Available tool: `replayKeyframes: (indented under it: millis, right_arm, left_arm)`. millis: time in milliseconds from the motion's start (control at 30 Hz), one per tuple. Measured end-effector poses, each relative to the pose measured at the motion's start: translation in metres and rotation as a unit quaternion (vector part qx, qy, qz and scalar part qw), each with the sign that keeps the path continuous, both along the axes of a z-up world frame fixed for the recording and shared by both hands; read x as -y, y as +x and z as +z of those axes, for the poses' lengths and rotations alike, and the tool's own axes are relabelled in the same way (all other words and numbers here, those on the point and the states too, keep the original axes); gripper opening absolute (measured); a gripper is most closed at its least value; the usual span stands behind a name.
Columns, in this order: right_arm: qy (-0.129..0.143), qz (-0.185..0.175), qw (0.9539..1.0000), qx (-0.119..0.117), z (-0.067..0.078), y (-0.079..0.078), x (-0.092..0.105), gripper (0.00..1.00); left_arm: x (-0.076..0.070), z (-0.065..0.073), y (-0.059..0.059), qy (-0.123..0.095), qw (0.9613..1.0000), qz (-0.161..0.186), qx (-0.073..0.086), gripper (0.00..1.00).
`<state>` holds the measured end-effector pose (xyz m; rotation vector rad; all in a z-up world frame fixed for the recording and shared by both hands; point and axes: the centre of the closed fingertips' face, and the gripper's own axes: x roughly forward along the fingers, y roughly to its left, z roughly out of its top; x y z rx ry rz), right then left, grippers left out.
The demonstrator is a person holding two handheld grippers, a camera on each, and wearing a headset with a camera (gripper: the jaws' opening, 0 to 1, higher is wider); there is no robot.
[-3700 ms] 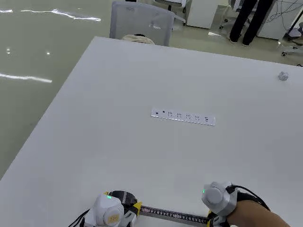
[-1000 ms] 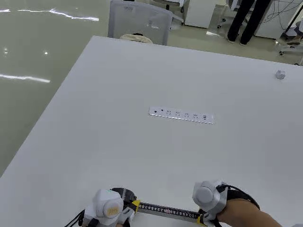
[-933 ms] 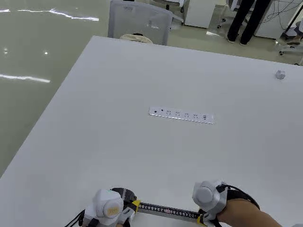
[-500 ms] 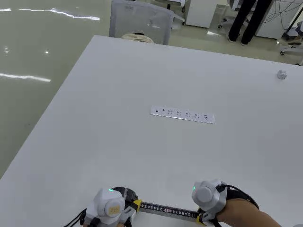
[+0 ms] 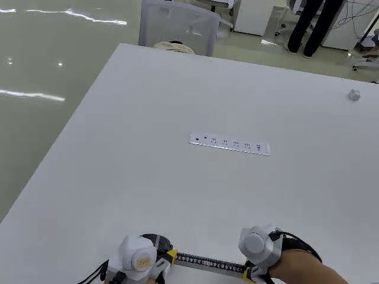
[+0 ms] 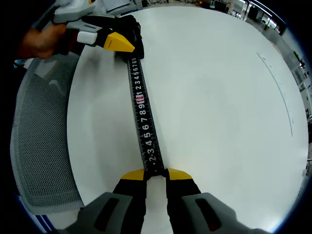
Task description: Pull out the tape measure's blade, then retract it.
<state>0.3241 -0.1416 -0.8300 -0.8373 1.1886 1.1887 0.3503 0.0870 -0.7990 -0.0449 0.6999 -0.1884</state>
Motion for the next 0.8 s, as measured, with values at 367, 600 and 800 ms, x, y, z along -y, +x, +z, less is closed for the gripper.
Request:
replayKeyframes:
  millis: [367, 600, 800]
  right_arm:
    - [0.002, 0.001, 1.0000, 0.000, -0.0009, 0.0007, -0.0041, 0.15]
    - [0.005, 0.001, 1.0000, 0.000, -0.0007, 0.0004, -0.0074, 0.15]
    - [0.007, 0.002, 1.0000, -0.001, -0.0005, 0.0006, -0.0101, 0.15]
  left_arm:
    - [0.0000, -0.0003, 0.0002, 0.000, 1.0000, 0.000, 0.001, 0.61]
    - [0.0003, -0.0006, 0.0000, 0.000, 1.0000, -0.001, 0.000, 0.61]
    - [0.0002, 0.0000, 0.0001, -0.001, 1.0000, -0.001, 0.002, 0.61]
